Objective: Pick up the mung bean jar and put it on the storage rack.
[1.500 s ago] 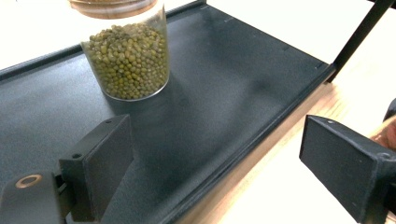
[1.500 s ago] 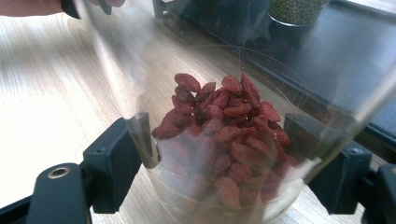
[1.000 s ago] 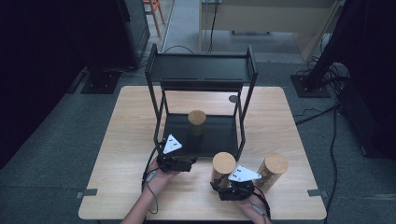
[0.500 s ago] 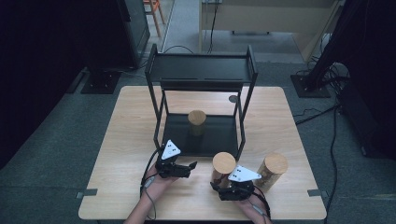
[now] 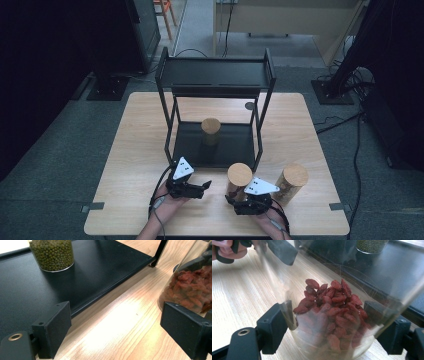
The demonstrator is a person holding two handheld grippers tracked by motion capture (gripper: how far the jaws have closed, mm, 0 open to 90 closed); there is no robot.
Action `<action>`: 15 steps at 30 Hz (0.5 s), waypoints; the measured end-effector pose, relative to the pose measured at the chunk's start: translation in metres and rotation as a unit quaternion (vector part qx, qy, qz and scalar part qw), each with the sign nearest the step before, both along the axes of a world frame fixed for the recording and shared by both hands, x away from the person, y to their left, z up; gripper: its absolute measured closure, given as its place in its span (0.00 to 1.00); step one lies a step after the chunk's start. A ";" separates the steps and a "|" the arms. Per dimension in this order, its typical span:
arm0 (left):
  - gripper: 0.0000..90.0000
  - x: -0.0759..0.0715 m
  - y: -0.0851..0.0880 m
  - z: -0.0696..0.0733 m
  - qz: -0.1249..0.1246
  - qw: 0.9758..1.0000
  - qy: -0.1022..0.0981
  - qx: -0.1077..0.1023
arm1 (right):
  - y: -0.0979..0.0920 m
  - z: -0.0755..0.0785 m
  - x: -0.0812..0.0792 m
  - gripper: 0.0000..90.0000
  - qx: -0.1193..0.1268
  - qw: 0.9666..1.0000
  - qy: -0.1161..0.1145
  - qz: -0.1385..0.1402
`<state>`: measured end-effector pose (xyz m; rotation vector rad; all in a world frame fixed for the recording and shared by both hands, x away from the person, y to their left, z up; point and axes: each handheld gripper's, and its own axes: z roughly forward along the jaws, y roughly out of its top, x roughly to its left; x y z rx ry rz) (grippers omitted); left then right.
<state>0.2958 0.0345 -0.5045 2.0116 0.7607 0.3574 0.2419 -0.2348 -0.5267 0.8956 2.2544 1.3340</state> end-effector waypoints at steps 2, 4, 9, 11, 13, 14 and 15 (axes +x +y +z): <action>0.11 -0.001 0.001 -0.003 -0.001 1.000 -0.003 -0.003 | 0.000 0.000 0.000 0.23 0.000 1.000 0.000 0.000; 0.11 -0.002 0.002 -0.005 -0.003 1.000 -0.006 -0.001 | 0.000 0.000 0.000 0.23 -0.001 1.000 -0.001 0.000; 0.11 -0.002 0.003 -0.008 -0.003 1.000 -0.009 0.004 | 0.000 0.000 0.000 0.23 -0.001 1.000 -0.001 0.000; 0.11 -0.002 0.004 -0.009 0.000 1.000 -0.005 -0.003 | 0.000 0.000 0.000 0.23 -0.002 1.000 -0.001 -0.001; 0.11 -0.001 0.006 -0.011 0.004 1.000 -0.004 -0.005 | 0.000 0.000 0.000 0.23 -0.002 1.000 -0.001 -0.001; 0.11 0.000 0.006 -0.012 0.006 1.000 -0.003 -0.004 | 0.000 0.000 0.000 0.23 -0.002 1.000 -0.003 -0.001; 0.11 0.000 0.007 -0.013 0.009 1.000 -0.002 -0.005 | 0.000 0.000 0.000 0.23 -0.002 1.000 -0.003 -0.001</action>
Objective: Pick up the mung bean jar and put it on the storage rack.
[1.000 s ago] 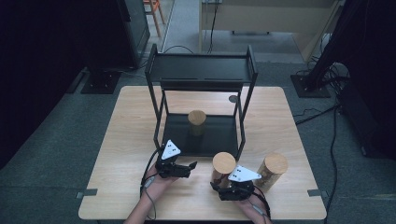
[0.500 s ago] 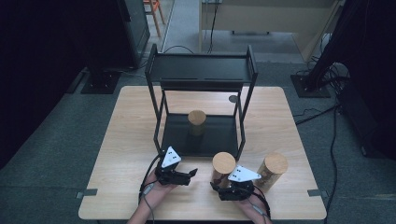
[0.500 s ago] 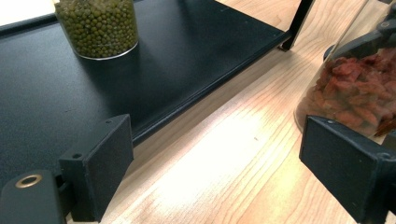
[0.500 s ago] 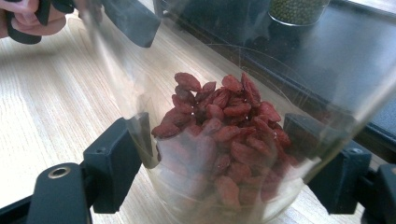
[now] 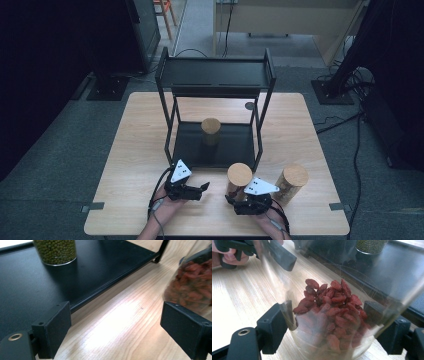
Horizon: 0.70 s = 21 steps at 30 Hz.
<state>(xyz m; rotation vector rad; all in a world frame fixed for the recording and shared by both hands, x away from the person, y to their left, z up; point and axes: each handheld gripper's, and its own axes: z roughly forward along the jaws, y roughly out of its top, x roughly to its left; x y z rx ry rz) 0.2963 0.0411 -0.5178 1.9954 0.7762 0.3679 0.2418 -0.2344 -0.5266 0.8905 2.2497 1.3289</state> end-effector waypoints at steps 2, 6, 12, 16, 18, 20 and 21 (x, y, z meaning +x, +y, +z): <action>0.11 0.001 0.000 -0.002 0.001 1.000 0.001 -0.001 | 0.000 0.000 0.000 0.23 0.000 1.000 -0.001 0.000; 0.11 0.002 0.000 -0.004 0.003 1.000 0.000 0.006 | 0.000 0.000 0.000 0.23 0.001 1.000 -0.002 0.000; 0.11 0.003 0.002 -0.004 0.007 1.000 0.005 -0.001 | 0.000 0.000 0.001 0.23 0.003 1.000 0.000 0.000; 0.11 0.003 0.001 -0.004 0.007 1.000 0.006 0.002 | -0.001 0.000 0.001 0.23 0.004 1.000 0.001 0.000; 0.11 0.003 0.001 -0.004 0.007 1.000 0.008 0.003 | -0.001 0.000 0.001 0.23 0.005 1.000 0.001 -0.001; 0.11 0.004 0.001 -0.004 0.007 1.000 0.009 0.004 | -0.001 0.000 0.000 0.23 0.007 1.000 0.001 -0.002; 0.11 0.004 0.001 -0.004 0.007 1.000 0.010 0.004 | -0.001 0.000 0.000 0.23 0.007 1.000 0.002 -0.002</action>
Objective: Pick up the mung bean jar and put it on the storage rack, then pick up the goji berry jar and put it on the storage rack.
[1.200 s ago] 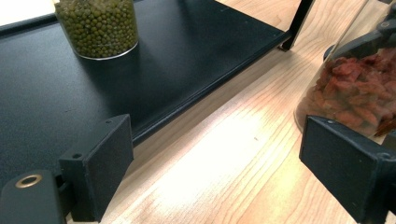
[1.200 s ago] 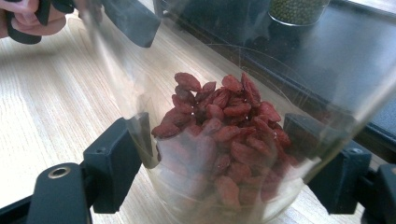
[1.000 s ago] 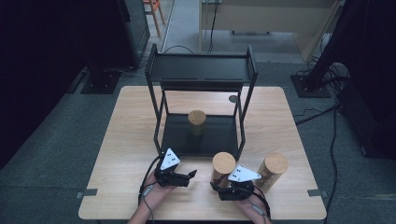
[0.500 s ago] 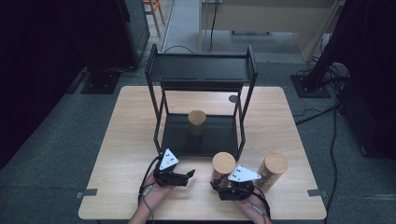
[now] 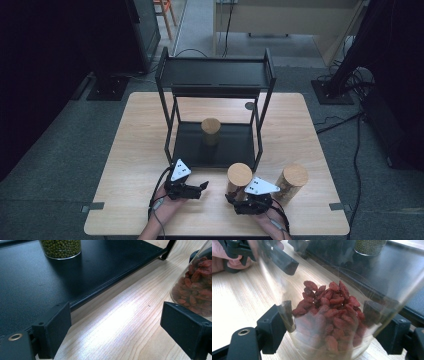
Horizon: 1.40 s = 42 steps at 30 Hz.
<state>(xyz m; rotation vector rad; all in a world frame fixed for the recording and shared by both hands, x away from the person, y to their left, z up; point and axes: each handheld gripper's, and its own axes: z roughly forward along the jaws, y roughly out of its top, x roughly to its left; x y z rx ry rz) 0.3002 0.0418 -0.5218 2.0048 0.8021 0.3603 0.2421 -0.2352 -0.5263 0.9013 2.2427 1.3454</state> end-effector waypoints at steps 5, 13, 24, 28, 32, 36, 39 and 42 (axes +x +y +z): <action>0.11 0.001 0.000 0.000 0.001 1.000 0.005 0.001 | -0.001 0.002 0.000 0.23 0.003 1.000 0.001 -0.002; 0.11 0.002 -0.002 0.000 0.003 1.000 0.009 0.009 | -0.002 0.006 0.000 0.23 0.013 1.000 -0.004 -0.006; 0.11 0.001 -0.006 -0.001 0.003 1.000 0.009 0.026 | 0.000 0.014 -0.002 0.26 0.014 1.000 -0.014 -0.007; 0.11 0.002 -0.006 -0.001 0.004 1.000 0.010 0.030 | -0.001 0.017 -0.002 0.26 0.025 1.000 -0.015 -0.007; 0.11 0.002 -0.006 -0.001 0.005 0.999 0.012 0.031 | -0.002 0.022 -0.003 0.26 0.032 0.999 -0.019 -0.008; 0.11 0.002 -0.008 -0.001 0.003 0.999 0.012 0.041 | -0.002 0.026 -0.002 0.26 0.039 0.999 -0.018 -0.006; 0.11 0.002 -0.010 -0.002 0.003 0.999 0.010 0.047 | 0.000 0.028 -0.001 0.26 0.038 0.999 -0.017 -0.007; 0.11 0.002 -0.012 -0.002 0.002 0.998 0.009 0.057 | -0.001 0.029 -0.001 0.26 0.037 0.999 -0.016 -0.008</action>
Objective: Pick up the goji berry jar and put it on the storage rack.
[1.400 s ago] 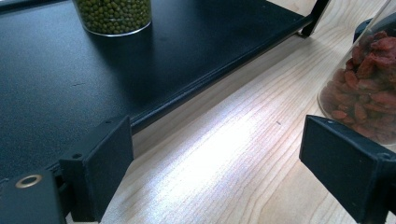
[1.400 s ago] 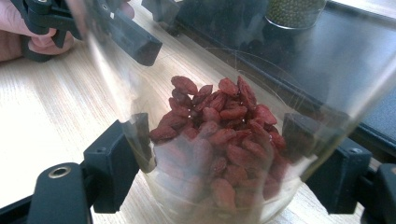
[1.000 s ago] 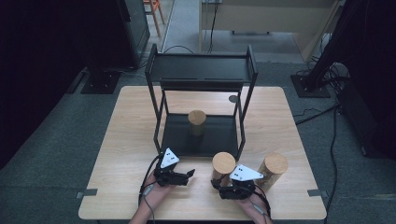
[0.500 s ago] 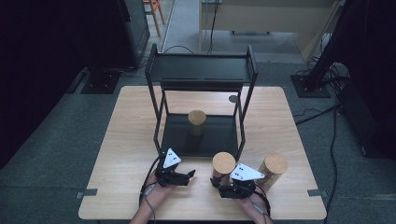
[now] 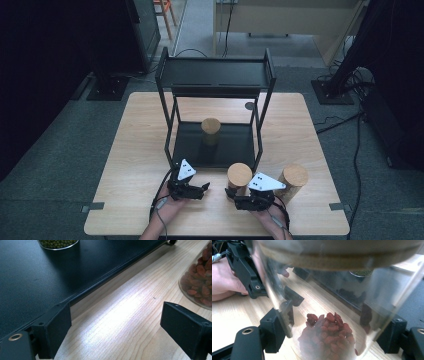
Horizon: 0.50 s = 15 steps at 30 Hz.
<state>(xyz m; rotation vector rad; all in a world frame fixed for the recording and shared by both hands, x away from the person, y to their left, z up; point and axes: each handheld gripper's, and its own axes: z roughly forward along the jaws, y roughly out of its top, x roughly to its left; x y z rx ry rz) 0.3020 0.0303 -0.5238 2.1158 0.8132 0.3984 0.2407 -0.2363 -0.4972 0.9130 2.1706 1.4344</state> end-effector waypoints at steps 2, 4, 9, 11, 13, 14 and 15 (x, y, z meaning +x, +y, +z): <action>0.11 0.000 -0.001 0.000 0.000 1.000 0.000 0.001 | 0.000 0.001 0.000 0.26 0.000 1.000 0.000 0.000; 0.11 0.000 -0.001 0.000 0.001 1.000 -0.001 0.005 | 0.000 0.004 -0.001 0.26 -0.005 1.000 -0.002 0.001; 0.11 -0.001 -0.002 -0.001 0.001 1.000 -0.001 0.012 | -0.003 0.010 -0.001 0.26 -0.003 1.000 -0.004 0.004; 0.11 -0.001 -0.003 -0.001 0.001 1.000 0.000 0.012 | -0.003 0.012 -0.001 0.27 0.001 1.000 -0.002 0.005; 0.11 0.000 -0.002 -0.001 0.002 1.000 0.002 0.010 | -0.002 0.014 0.000 0.27 -0.001 1.000 0.000 0.005; 0.11 0.000 -0.002 -0.001 0.002 1.000 0.002 0.010 | -0.002 0.014 0.000 0.27 -0.003 1.000 0.000 0.006; 0.11 0.000 -0.002 -0.001 0.002 1.000 0.004 0.009 | -0.002 0.015 0.000 0.27 -0.005 1.000 0.001 0.008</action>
